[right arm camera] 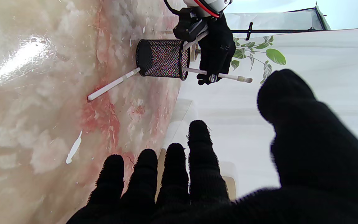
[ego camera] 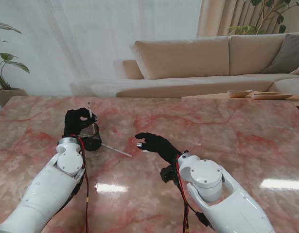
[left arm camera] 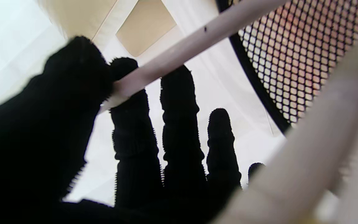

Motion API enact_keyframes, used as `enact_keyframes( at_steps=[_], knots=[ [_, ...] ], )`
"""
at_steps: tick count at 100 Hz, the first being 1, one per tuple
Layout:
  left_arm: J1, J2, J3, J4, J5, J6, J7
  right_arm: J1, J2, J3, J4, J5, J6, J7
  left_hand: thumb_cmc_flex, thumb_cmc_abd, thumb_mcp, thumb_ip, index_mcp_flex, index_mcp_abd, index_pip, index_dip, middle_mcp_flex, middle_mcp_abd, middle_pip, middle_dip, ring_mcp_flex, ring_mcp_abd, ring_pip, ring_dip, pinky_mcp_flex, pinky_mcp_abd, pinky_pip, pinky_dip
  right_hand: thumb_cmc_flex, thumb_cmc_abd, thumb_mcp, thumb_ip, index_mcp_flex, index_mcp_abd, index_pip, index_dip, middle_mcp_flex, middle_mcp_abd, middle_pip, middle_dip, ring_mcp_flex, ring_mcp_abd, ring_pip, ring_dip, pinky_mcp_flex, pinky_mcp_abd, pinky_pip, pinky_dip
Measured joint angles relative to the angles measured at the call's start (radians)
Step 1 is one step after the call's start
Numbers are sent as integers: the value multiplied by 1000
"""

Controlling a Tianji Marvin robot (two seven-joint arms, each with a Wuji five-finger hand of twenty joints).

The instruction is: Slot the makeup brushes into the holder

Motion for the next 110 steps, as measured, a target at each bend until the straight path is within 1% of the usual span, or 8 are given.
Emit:
enact_keyframes(
  at_steps=[14, 21, 30, 39, 42, 64, 105, 110],
  knots=[
    [-6, -2, 4, 20, 2, -1, -1, -1, 0, 2, 0, 3, 1, -1, 28, 3, -23, -2, 0, 3, -3, -1, -5, 0, -30, 8, 0, 1, 0, 0, 0, 0, -2, 0, 0, 4, 0, 0, 0, 0, 0, 0, 0, 0, 0, 0, 0, 0, 7, 0, 0, 0, 0, 0],
    [-7, -3, 5, 25, 0, -1, -1, -1, 0, 3, 0, 5, 1, -1, 50, 29, -45, -6, 0, 6, -16, -6, -9, 0, -37, 19, 0, 23, 0, 0, 0, 0, -15, 0, 0, 4, 0, 0, 0, 0, 0, 0, 0, 0, 0, 0, 0, 0, 7, 0, 0, 0, 0, 0],
    [-6, -4, 5, 28, -4, -3, -4, -1, 0, 3, 0, 7, 2, -1, 63, 61, -112, 40, -1, 13, -37, -6, -11, 0, -74, 31, -11, 24, 0, 0, 0, 0, -26, 0, 0, 4, 3, 0, 0, 0, 0, 0, 0, 0, 0, 0, 0, 0, 7, 0, 0, 0, 0, 0],
    [-5, -4, 2, 28, -8, -5, -10, -1, 0, 3, 0, 10, 5, -1, 115, 73, -176, 54, -16, 23, -62, -5, -20, 0, -122, 46, -11, 24, 0, 0, 0, 0, -36, -10, 0, 4, 11, 0, 0, 0, 0, 0, 0, 0, 0, 0, 0, 0, 7, 0, 0, 0, 0, 0],
    [-4, -4, 1, 27, -8, -5, -12, -1, 0, 3, 0, 10, 5, -1, 125, 75, -184, 73, -17, 24, -74, 0, -21, 0, -138, 49, -41, 25, 0, 0, 0, 0, -38, -19, 0, 4, 11, 0, 0, 0, 0, 0, 0, 0, 0, 0, 0, 0, 7, 0, 0, 0, 0, 0],
    [9, -2, -9, 16, -8, -5, -22, -1, 0, 3, 0, 13, 5, 0, 130, 84, -196, 79, -59, 27, -118, 22, -61, 0, -189, 47, -55, 25, 0, 0, 0, 0, -50, -37, 0, 4, 19, 0, 0, 0, 0, 0, 0, 0, 0, 0, 0, 0, 7, 0, 0, 0, 0, 0],
    [34, 7, -25, -8, -3, -6, -39, 0, -1, 1, 3, 20, 3, 2, 136, 84, -220, 87, -103, 66, -316, 146, -226, 1, -116, -178, -105, 28, -2, 0, 0, 0, -64, -110, 0, 4, 20, 0, -6, 0, 1, 0, 0, 0, 0, 0, 0, 0, 7, 0, 0, 0, 0, 0],
    [36, 8, -27, -11, -3, -6, -41, 0, -1, 1, 4, 20, 3, 2, 108, 84, -220, 88, -103, 69, -326, 158, -230, 1, -116, -188, -97, 32, -12, 0, 0, 0, -65, -110, 0, 4, 20, 0, -6, 0, 1, 0, 0, 0, 0, 0, 0, 0, 7, 0, 0, 0, 0, 0]
  ],
)
